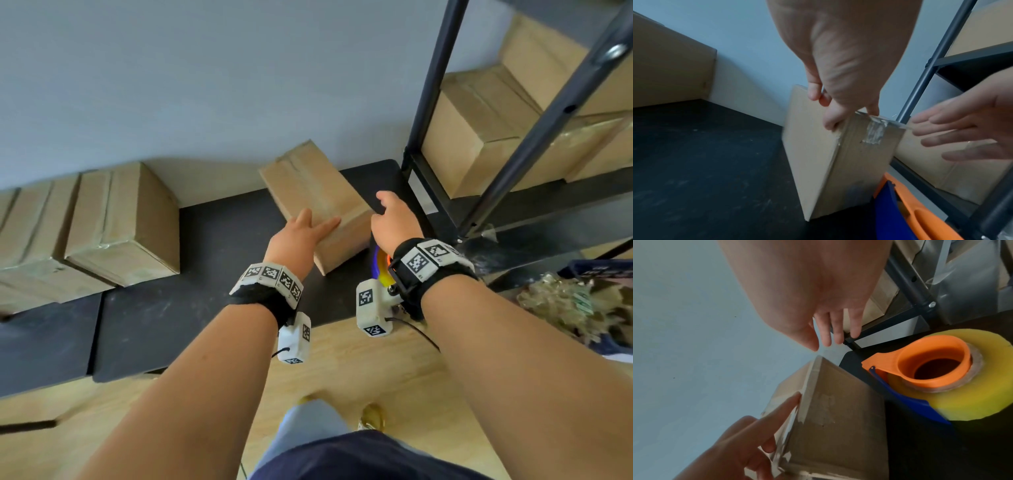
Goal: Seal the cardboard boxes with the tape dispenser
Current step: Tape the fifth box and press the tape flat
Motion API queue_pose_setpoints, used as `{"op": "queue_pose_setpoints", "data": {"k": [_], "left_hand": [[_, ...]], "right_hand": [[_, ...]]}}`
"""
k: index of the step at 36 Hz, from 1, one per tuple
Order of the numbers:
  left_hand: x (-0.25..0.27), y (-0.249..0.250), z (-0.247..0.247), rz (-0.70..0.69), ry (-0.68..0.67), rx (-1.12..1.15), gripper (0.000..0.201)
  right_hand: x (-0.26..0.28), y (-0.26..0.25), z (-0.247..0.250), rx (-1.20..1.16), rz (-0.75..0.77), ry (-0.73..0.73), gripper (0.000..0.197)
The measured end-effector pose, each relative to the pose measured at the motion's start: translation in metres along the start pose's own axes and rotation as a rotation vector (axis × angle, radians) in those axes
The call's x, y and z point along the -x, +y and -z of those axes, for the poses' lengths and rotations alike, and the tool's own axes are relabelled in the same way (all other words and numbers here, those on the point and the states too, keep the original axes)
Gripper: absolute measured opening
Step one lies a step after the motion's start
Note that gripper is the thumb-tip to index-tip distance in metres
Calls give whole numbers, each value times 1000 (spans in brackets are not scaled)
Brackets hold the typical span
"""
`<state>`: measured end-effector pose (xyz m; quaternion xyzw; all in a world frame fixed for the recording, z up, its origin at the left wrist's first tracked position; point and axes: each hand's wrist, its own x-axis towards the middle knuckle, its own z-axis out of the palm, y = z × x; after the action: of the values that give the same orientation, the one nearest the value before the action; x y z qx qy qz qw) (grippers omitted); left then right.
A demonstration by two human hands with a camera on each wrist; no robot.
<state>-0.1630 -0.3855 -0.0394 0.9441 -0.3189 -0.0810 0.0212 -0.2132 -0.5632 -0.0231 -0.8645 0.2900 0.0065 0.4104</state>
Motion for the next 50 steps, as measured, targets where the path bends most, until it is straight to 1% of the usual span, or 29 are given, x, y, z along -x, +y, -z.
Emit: {"op": "queue_pose_setpoints", "data": {"k": [3, 5, 8, 11, 14, 16, 18, 21, 26, 33, 36, 41, 45, 50], "left_hand": [[3, -12, -2, -32, 14, 11, 92], [5, -21, -1, -32, 26, 25, 87], [7, -36, 0, -13, 45, 55, 80], [12, -49, 1, 20, 78, 94, 72], [19, -62, -2, 86, 128, 136, 61], [24, -69, -6, 133, 162, 174, 55], [26, -76, -9, 150, 174, 215, 51], [28, -82, -10, 121, 163, 218, 51], [25, -87, -11, 93, 142, 223, 52], [17, -92, -11, 60, 122, 191, 52], [15, -93, -12, 61, 135, 203, 47], [11, -94, -14, 59, 158, 245, 42], [8, -96, -16, 60, 171, 273, 39], [5, -92, -19, 83, 220, 292, 37]], "right_hand": [[0, -5, -6, -9, -11, -23, 58], [1, -8, -12, 0, -20, -52, 59], [5, -14, -22, 27, -5, -89, 50], [12, -20, -33, 34, 26, -55, 43], [16, -20, -46, -1, 79, -38, 46], [19, -19, -50, 20, 124, -43, 48], [22, -18, -51, 51, 179, -36, 49], [23, -19, -53, 123, 228, -7, 49], [25, -17, -54, 205, 246, 21, 48], [25, -16, -59, 288, 276, 89, 36], [23, -16, -60, 314, 292, 104, 31], [19, -15, -64, 339, 318, 107, 16], [17, -16, -66, 363, 340, 123, 11], [16, -18, -66, 375, 354, 139, 7]]}}
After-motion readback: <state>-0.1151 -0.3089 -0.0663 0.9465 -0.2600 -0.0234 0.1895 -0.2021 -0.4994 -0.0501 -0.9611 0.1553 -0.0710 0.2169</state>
